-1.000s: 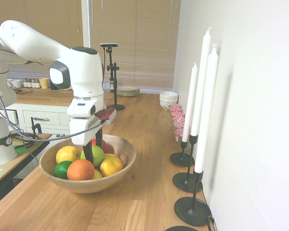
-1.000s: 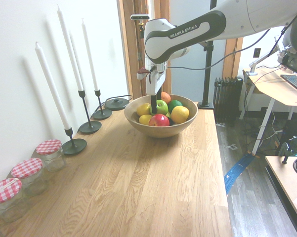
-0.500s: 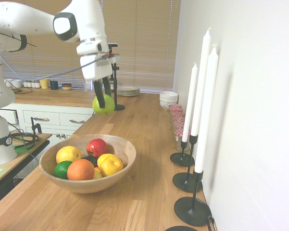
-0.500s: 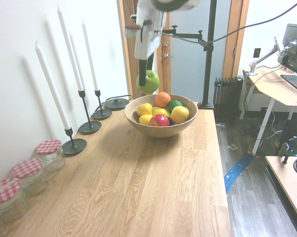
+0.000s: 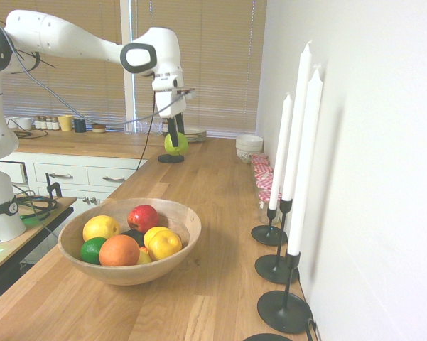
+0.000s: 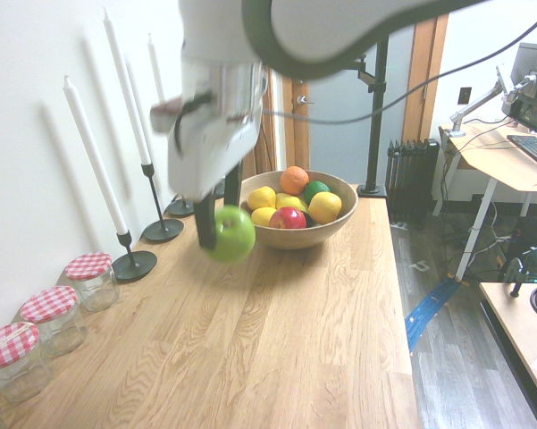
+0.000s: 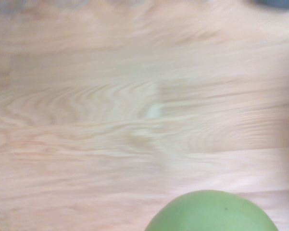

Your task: Take green apple out of the basket

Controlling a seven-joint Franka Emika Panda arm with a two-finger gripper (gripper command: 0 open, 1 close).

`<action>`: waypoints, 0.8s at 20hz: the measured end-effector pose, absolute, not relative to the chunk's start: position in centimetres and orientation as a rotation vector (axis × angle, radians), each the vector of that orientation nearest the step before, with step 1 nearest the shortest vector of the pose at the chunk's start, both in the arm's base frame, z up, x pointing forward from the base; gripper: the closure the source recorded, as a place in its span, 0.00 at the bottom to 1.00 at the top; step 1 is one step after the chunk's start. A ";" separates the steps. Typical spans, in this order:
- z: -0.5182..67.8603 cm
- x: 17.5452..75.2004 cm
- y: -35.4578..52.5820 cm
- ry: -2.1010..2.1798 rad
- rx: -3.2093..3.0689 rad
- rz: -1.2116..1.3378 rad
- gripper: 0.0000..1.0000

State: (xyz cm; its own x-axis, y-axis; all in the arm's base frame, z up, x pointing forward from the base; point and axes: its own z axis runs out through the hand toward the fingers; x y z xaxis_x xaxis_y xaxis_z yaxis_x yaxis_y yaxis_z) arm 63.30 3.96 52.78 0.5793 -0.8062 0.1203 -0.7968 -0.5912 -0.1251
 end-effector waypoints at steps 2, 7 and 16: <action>49.1 64.6 5.5 1.398 -2.742 -0.222 1.00; 42.2 66.7 7.1 1.418 -2.753 -0.167 1.00; 37.6 67.4 8.0 1.449 -2.762 -0.114 0.00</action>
